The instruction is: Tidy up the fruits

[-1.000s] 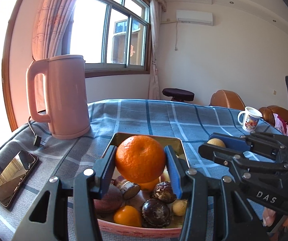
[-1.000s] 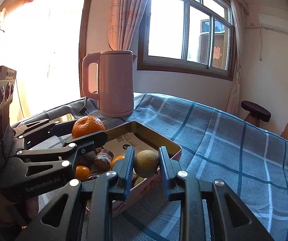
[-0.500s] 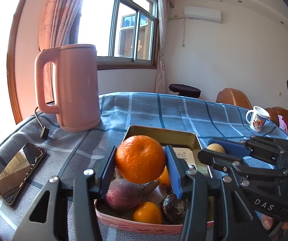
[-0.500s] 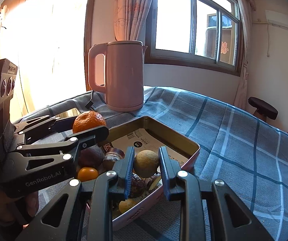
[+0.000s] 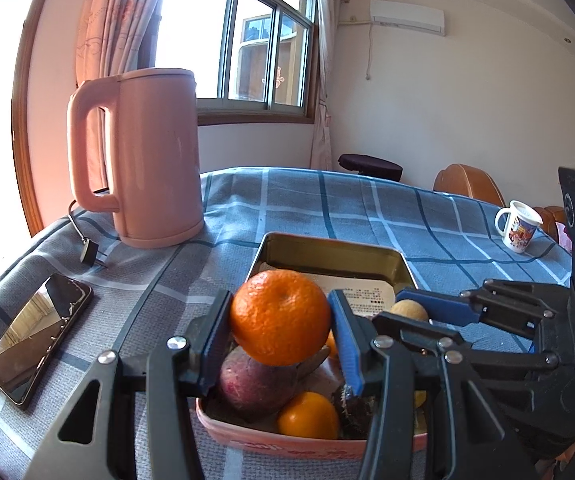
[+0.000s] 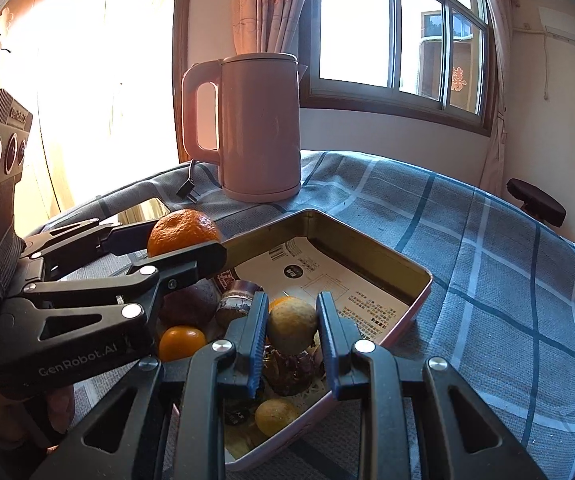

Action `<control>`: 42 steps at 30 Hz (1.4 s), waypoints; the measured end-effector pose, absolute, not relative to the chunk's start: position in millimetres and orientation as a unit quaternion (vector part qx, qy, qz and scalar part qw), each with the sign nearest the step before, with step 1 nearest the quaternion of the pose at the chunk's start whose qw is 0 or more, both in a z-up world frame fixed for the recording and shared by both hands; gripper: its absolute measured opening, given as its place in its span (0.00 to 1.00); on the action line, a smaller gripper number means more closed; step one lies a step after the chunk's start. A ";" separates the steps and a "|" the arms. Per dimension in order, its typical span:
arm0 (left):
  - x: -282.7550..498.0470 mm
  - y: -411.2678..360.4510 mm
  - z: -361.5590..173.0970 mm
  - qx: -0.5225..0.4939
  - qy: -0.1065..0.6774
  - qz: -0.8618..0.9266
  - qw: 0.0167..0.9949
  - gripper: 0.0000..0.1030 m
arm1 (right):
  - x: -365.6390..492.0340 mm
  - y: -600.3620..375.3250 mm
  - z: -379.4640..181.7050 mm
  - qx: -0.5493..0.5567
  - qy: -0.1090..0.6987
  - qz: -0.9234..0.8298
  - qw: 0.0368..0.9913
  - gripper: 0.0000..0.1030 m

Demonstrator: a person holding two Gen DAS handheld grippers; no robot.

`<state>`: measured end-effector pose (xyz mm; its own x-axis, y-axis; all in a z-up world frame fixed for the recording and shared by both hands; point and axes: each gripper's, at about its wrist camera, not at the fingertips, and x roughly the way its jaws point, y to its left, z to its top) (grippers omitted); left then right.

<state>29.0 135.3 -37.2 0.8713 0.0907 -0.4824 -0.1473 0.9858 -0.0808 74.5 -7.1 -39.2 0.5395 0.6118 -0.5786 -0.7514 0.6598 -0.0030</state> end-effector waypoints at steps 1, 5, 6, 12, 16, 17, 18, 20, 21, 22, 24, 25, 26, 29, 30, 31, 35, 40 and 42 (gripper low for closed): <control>30.2 135.8 -38.1 -0.057 0.251 0.062 0.964 0.49 | 74.8 -6.0 -40.6 -0.128 0.278 0.392 0.867 0.26; 32.3 136.5 -40.1 -0.055 0.261 0.061 0.962 0.50 | 76.0 -1.8 -47.1 -0.131 0.293 0.400 0.858 0.26; 33.2 135.9 -40.5 -0.051 0.263 0.063 0.961 0.50 | 76.4 -0.5 -49.3 -0.133 0.297 0.402 0.856 0.26; 32.9 134.7 -41.3 -0.048 0.265 0.064 0.961 0.51 | 75.1 3.4 -53.2 -0.139 0.305 0.406 0.850 0.32; 26.6 134.7 -36.9 -0.053 0.253 0.069 0.964 0.70 | 71.4 3.6 -52.4 -0.140 0.301 0.406 0.851 0.62; 24.1 134.8 -34.1 -0.054 0.248 0.069 0.965 0.71 | 69.6 2.4 -50.2 -0.140 0.296 0.405 0.854 0.62; 21.4 135.2 -30.9 -0.056 0.242 0.067 0.966 0.71 | 68.7 1.2 -48.5 -0.140 0.293 0.402 0.856 0.62; 15.9 136.1 -24.2 -0.058 0.230 0.069 0.969 0.75 | 67.7 -2.4 -45.4 -0.138 0.292 0.400 0.858 0.62; 12.7 136.6 -20.9 -0.060 0.223 0.068 0.971 0.76 | 66.8 -4.9 -43.8 -0.136 0.291 0.398 0.859 0.62; 10.0 137.3 -17.9 -0.063 0.217 0.067 0.972 0.78 | 66.0 -7.8 -42.1 -0.134 0.290 0.397 0.861 0.62; 6.2 137.5 -13.0 -0.066 0.209 0.067 0.974 0.80 | 64.8 -14.1 -39.1 -0.126 0.289 0.394 0.863 0.62; 4.9 137.1 -11.0 -0.067 0.204 0.065 0.974 0.80 | 63.8 -17.3 -37.5 -0.123 0.287 0.392 0.865 0.62; 3.3 136.9 -9.5 -0.068 0.201 0.064 0.975 0.80 | 62.6 -20.7 -35.7 -0.121 0.285 0.390 0.867 0.62; 0.7 135.9 -6.1 -0.070 0.195 0.063 0.976 0.80 | 59.9 -30.9 -30.5 -0.113 0.279 0.379 0.875 0.62; -0.2 135.7 -4.7 -0.070 0.193 0.062 0.977 0.80 | 59.1 -34.6 -28.6 -0.109 0.278 0.376 0.877 0.62; -0.6 135.2 -3.4 -0.069 0.192 0.062 0.977 0.80 | 58.4 -38.4 -26.6 -0.105 0.276 0.373 0.880 0.62; -2.8 131.0 0.1 -0.066 0.188 0.059 0.978 0.80 | 57.3 -50.5 -18.3 -0.093 0.266 0.367 0.887 0.62; -3.3 125.4 0.4 -0.060 0.188 0.057 0.979 0.80 | 58.6 -62.2 -13.1 -0.080 0.257 0.357 0.895 0.62; -3.4 124.2 0.1 -0.058 0.189 0.056 0.979 0.80 | 60.0 -66.4 -12.4 -0.075 0.255 0.351 0.898 0.62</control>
<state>-3.4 124.2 0.1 0.9223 0.0883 -0.3761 -0.1324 0.9868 -0.0930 60.0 -66.4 -12.4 0.6226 0.5927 -0.5110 -0.6689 0.7419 0.0456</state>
